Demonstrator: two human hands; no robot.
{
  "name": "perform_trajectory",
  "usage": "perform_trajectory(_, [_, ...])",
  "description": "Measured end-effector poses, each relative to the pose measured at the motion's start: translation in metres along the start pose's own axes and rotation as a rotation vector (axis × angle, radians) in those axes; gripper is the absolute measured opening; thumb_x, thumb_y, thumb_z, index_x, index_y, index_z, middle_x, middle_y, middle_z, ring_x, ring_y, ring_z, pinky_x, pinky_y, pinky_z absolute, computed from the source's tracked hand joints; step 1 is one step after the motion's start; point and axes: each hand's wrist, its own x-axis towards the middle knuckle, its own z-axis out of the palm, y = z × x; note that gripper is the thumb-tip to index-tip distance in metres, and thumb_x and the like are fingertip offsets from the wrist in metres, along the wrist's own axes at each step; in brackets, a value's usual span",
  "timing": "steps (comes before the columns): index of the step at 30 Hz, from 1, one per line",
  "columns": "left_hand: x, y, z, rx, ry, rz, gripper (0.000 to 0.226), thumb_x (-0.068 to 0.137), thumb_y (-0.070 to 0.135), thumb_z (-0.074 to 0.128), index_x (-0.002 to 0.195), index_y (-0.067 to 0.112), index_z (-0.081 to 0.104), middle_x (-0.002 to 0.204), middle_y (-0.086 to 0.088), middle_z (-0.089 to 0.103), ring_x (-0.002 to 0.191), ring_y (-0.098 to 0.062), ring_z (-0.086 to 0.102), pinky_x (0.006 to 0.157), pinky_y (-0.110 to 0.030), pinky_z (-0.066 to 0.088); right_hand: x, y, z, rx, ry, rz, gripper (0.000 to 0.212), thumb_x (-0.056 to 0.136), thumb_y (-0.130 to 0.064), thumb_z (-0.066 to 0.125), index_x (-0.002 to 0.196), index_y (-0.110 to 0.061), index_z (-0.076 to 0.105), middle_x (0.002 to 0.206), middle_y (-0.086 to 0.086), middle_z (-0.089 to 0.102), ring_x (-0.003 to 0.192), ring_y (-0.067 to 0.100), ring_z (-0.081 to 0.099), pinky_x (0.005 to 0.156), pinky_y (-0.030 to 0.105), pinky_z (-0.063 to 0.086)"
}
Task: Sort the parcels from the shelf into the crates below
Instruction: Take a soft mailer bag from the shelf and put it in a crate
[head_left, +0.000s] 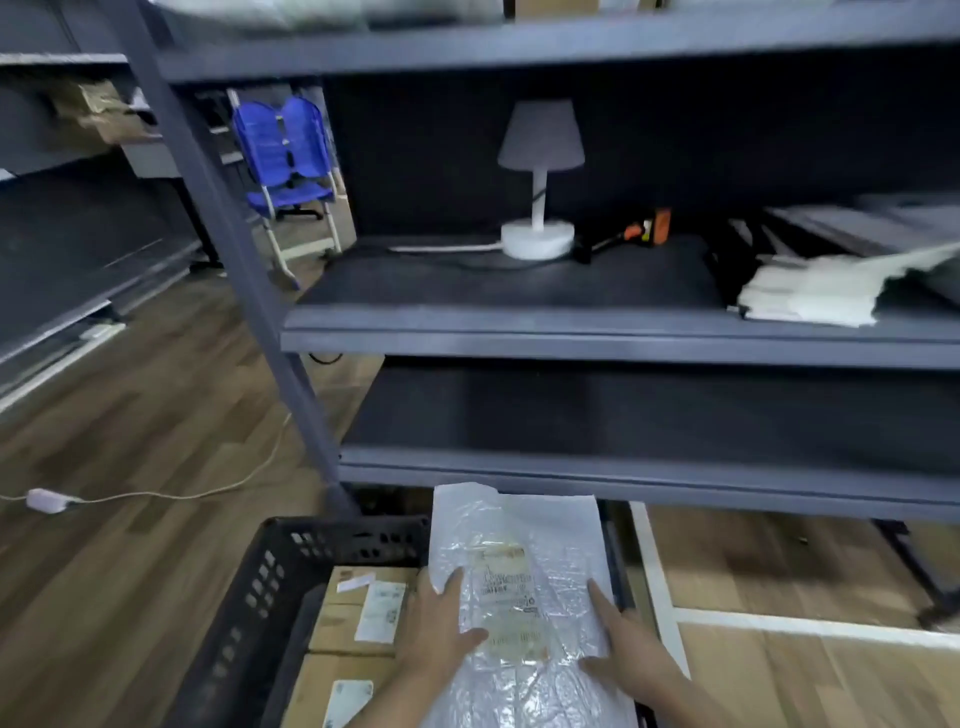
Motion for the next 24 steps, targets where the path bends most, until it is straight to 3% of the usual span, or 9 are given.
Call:
perform_trajectory(2, [0.024, -0.01, 0.039, 0.052, 0.006, 0.036, 0.082, 0.086, 0.05, 0.06, 0.15, 0.032, 0.012, 0.16, -0.008, -0.007, 0.142, -0.03, 0.024, 0.107, -0.035, 0.039, 0.033, 0.018, 0.025, -0.033, 0.027, -0.023, 0.097, 0.087, -0.041, 0.06, 0.15, -0.028, -0.012, 0.104, 0.001, 0.048, 0.067, -0.003, 0.042, 0.059, 0.01, 0.033])
perform_trajectory(5, [0.057, -0.026, 0.09, 0.092, 0.046, 0.081, 0.083, 0.086, 0.052, 0.059, 0.151, 0.03, 0.011, 0.16, -0.002, -0.017, 0.143, -0.032, 0.02, 0.109, -0.035, 0.037, 0.082, 0.042, 0.063, -0.069, 0.067, -0.052, 0.093, 0.089, -0.039, 0.06, 0.151, -0.027, -0.008, 0.093, 0.002, 0.042, 0.059, 0.001, 0.039, 0.054, 0.013, 0.03])
perform_trajectory(8, [0.08, -0.043, 0.137, 0.127, 0.062, 0.096, 0.085, 0.085, 0.055, 0.057, 0.152, 0.03, 0.009, 0.16, 0.001, -0.017, 0.143, -0.035, 0.015, 0.113, -0.038, 0.032, 0.125, 0.063, 0.1, -0.076, 0.094, -0.04, 0.089, 0.089, -0.035, 0.06, 0.152, -0.028, -0.002, 0.126, 0.019, 0.053, 0.079, 0.013, 0.054, 0.062, 0.02, 0.037])
perform_trajectory(12, [0.1, -0.061, 0.187, 0.155, 0.018, 0.065, 0.091, 0.086, 0.053, 0.058, 0.152, 0.026, 0.002, 0.159, -0.003, -0.02, 0.144, -0.039, 0.008, 0.117, -0.042, 0.022, 0.155, 0.073, 0.138, -0.159, 0.208, -0.043, 0.082, 0.092, -0.023, 0.056, 0.151, -0.03, -0.001, 0.124, 0.013, 0.057, 0.092, 0.016, 0.055, 0.08, 0.028, 0.052])
perform_trajectory(14, [0.107, -0.068, 0.199, 0.179, 0.009, 0.035, 0.091, 0.087, 0.051, 0.057, 0.153, 0.025, 0.0, 0.158, -0.005, -0.021, 0.145, -0.041, 0.005, 0.118, -0.043, 0.019, 0.163, 0.07, 0.154, -0.184, 0.238, -0.019, 0.081, 0.092, -0.011, 0.05, 0.152, -0.03, -0.001, 0.14, 0.018, 0.043, 0.112, 0.023, 0.057, 0.088, 0.032, 0.051])
perform_trajectory(17, [0.116, -0.069, 0.208, 0.271, -0.015, 0.022, 0.092, 0.088, 0.051, 0.056, 0.152, 0.021, -0.003, 0.158, -0.01, -0.022, 0.145, -0.043, 0.005, 0.116, -0.044, 0.022, 0.168, 0.066, 0.166, -0.229, 0.2, 0.038, 0.082, 0.091, -0.004, 0.046, 0.152, -0.028, -0.005, 0.153, 0.028, 0.016, 0.134, 0.033, 0.04, 0.098, 0.036, 0.046])
perform_trajectory(19, [0.121, -0.066, 0.211, 0.305, -0.046, 0.018, 0.093, 0.087, 0.051, 0.056, 0.152, 0.019, -0.003, 0.158, -0.012, -0.02, 0.144, -0.043, 0.007, 0.116, -0.044, 0.024, 0.173, 0.068, 0.168, -0.264, 0.179, 0.051, 0.081, 0.092, -0.011, 0.048, 0.151, -0.026, -0.004, 0.15, 0.028, 0.021, 0.135, 0.036, 0.035, 0.102, 0.038, 0.043])
perform_trajectory(21, [0.129, -0.066, 0.214, 0.308, -0.069, 0.012, 0.092, 0.086, 0.05, 0.058, 0.152, 0.021, 0.001, 0.158, -0.014, -0.019, 0.144, -0.041, 0.009, 0.115, -0.042, 0.026, 0.182, 0.069, 0.169, -0.257, 0.17, 0.059, 0.08, 0.09, -0.018, 0.052, 0.151, -0.028, 0.002, 0.142, 0.024, 0.034, 0.127, 0.033, 0.043, 0.101, 0.037, 0.047])
perform_trajectory(24, [0.148, -0.069, 0.22, 0.302, -0.074, -0.002, 0.091, 0.086, 0.045, 0.061, 0.152, 0.023, 0.002, 0.156, -0.016, -0.023, 0.144, -0.039, 0.011, 0.113, -0.039, 0.03, 0.2, 0.069, 0.17, -0.357, 0.157, 0.06, 0.08, 0.093, -0.031, 0.05, 0.151, -0.027, -0.005, 0.142, 0.023, 0.033, 0.123, 0.029, 0.046, 0.098, 0.035, 0.049])
